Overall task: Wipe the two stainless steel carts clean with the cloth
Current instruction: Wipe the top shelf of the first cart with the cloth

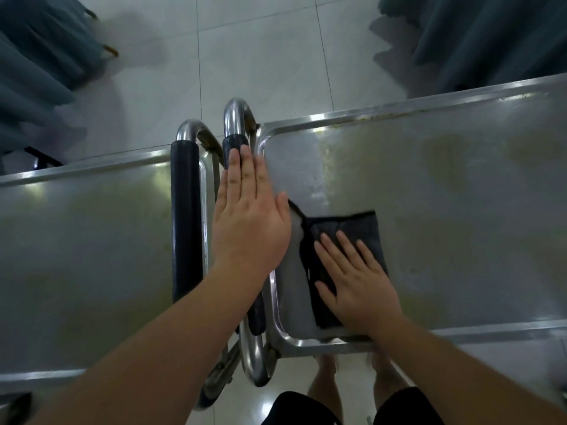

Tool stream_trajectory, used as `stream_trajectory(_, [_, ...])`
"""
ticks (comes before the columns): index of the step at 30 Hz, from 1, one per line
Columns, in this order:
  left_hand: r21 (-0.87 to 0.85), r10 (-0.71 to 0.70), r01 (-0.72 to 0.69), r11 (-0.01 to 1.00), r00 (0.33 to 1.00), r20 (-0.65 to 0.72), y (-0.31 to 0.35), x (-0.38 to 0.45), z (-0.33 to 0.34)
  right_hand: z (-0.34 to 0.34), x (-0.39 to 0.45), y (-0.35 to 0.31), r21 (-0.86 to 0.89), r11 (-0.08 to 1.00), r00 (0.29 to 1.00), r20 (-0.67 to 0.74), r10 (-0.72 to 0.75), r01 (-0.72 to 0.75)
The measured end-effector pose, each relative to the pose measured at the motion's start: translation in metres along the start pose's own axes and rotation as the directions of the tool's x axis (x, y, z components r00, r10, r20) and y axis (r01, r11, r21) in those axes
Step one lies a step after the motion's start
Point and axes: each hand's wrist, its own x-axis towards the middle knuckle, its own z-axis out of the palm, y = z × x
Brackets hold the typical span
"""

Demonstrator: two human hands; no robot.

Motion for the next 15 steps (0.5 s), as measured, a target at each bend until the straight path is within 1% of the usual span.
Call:
stream_trajectory(2, [0.005,-0.003,0.003,1.0,1.0,-0.02,0.0,0.001,0.002,-0.011,0.044,0.018,-0.018,1.0,0.999,-0.035,-0.016,0.015])
stream_trajectory(5, [0.024,0.008,-0.007,1.0,1.0,-0.03,-0.001,0.001,0.004,-0.032,0.111,0.034,-0.012,1.0,0.997,-0.078,0.024,-0.025])
stream_trajectory(9, [0.024,-0.005,0.006,1.0,1.0,-0.025,-0.002,0.001,0.003,-0.06,0.188,0.055,0.01,0.998,0.997,-0.054,0.063,-0.063])
stream_trajectory(12, [0.037,-0.006,0.007,0.999,1.0,-0.019,-0.001,0.001,0.003,-0.07,0.217,0.067,0.018,0.998,0.997,-0.043,0.059,-0.058])
stream_trajectory(15, [0.056,-0.021,0.021,0.998,1.0,-0.006,0.0,0.002,0.002,-0.068,0.217,0.068,0.014,0.998,0.997,-0.051,0.055,-0.055])
